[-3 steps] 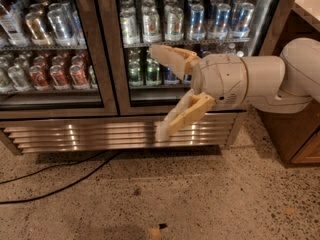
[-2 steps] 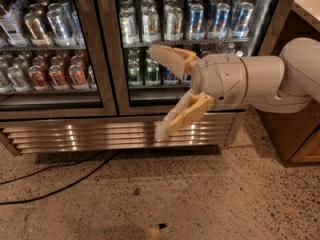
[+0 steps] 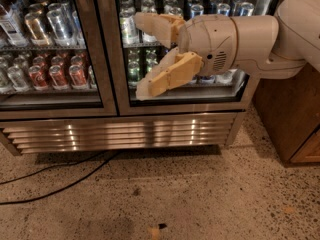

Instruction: Open right fridge door

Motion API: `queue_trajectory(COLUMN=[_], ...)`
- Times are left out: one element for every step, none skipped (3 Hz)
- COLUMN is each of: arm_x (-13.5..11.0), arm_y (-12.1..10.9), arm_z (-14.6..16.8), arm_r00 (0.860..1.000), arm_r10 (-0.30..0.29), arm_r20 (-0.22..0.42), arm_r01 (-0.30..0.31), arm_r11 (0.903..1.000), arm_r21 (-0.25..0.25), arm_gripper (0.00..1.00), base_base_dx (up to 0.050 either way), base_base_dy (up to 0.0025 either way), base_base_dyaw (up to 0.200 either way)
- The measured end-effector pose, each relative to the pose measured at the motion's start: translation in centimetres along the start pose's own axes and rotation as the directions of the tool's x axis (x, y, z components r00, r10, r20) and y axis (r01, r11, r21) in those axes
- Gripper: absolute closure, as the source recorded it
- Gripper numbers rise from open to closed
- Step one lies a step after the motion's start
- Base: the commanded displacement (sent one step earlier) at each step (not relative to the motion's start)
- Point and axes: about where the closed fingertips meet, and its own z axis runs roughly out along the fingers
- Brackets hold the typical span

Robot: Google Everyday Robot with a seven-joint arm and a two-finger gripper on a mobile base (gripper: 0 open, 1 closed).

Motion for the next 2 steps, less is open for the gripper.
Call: queue_trajectory(arm_x=[0.0,0.0], arm_y=[0.0,0.0], arm_z=[0.0,0.0], arm_r00=[1.0,1.0], arm_r10=[0.0,0.0], arm_r20=[0.0,0.0], arm_r01=[0.0,0.0], arm_r11=[1.0,1.0], arm_r21=[0.0,0.0], arm_gripper=[0.0,0.0], base_base_dx=[0.049,0.05], base_base_dy=[0.0,0.0], base_base_dyaw=[0.0,0.0])
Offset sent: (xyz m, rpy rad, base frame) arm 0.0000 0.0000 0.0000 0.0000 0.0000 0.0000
